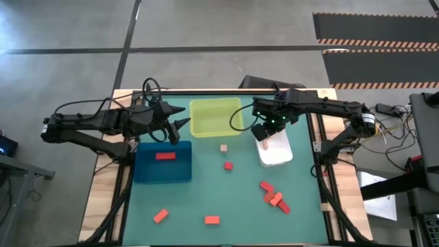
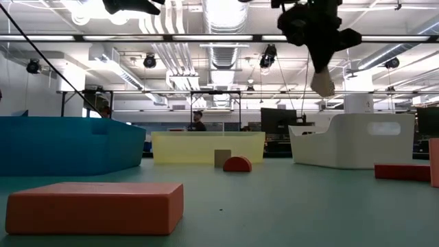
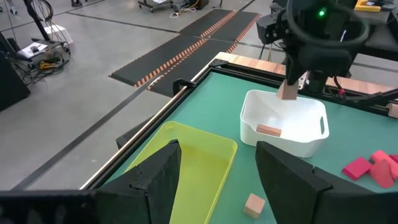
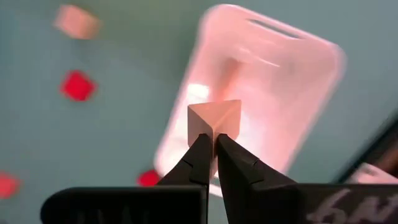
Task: Sort & place blocks by color
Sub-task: Put the brown block into the white bin
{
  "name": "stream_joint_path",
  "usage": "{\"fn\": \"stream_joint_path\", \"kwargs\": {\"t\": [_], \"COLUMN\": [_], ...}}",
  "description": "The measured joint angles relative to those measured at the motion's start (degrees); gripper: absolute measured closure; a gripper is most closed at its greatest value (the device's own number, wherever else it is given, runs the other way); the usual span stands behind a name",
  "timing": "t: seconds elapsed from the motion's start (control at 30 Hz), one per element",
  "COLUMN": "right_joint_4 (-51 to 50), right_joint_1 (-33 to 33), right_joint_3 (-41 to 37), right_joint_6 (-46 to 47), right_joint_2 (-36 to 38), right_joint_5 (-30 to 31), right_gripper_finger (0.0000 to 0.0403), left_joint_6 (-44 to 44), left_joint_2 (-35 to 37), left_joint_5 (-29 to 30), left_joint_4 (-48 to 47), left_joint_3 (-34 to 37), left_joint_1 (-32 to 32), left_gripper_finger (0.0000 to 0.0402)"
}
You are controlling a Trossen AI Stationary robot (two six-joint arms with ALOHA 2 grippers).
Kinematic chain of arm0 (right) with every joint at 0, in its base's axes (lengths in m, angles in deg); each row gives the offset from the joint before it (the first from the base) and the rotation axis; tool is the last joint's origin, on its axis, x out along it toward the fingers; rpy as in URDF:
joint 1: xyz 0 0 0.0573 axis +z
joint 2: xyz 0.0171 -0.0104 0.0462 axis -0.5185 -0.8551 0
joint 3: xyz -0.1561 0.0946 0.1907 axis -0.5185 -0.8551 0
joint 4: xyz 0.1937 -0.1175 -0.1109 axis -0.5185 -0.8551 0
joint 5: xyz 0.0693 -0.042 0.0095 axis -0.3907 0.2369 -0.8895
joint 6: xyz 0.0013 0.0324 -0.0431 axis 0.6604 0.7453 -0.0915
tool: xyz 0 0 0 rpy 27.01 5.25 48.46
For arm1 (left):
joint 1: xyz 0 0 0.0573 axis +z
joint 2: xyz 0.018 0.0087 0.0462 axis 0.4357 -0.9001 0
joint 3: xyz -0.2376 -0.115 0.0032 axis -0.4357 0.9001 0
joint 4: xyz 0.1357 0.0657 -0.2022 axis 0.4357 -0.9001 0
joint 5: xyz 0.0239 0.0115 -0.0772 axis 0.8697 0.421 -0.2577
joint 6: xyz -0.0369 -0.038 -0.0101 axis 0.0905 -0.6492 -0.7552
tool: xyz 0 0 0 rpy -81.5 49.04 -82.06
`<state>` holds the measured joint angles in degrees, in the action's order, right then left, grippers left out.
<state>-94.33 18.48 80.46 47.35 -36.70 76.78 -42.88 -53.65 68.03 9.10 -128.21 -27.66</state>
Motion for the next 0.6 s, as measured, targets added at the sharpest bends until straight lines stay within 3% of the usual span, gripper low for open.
{"fn": "stream_joint_path", "kwargs": {"t": [0.3, 0.6], "right_joint_4": [0.0, 6.7], "right_joint_1": [-0.4, -0.7], "right_joint_3": [-5.8, -13.2], "right_joint_6": [1.2, 2.1], "right_joint_2": [0.0, 0.0], "right_joint_5": [3.4, 8.9], "right_gripper_finger": [0.0394, 0.0394], "left_joint_6": [-0.1, -0.2], "left_joint_2": [0.0, 0.0], "left_joint_5": [0.0, 0.0], "left_joint_4": [0.0, -0.1], "left_joint_3": [0.0, 0.0], "left_joint_1": [0.0, 0.0], "left_gripper_finger": [0.0208, 0.0208]}}
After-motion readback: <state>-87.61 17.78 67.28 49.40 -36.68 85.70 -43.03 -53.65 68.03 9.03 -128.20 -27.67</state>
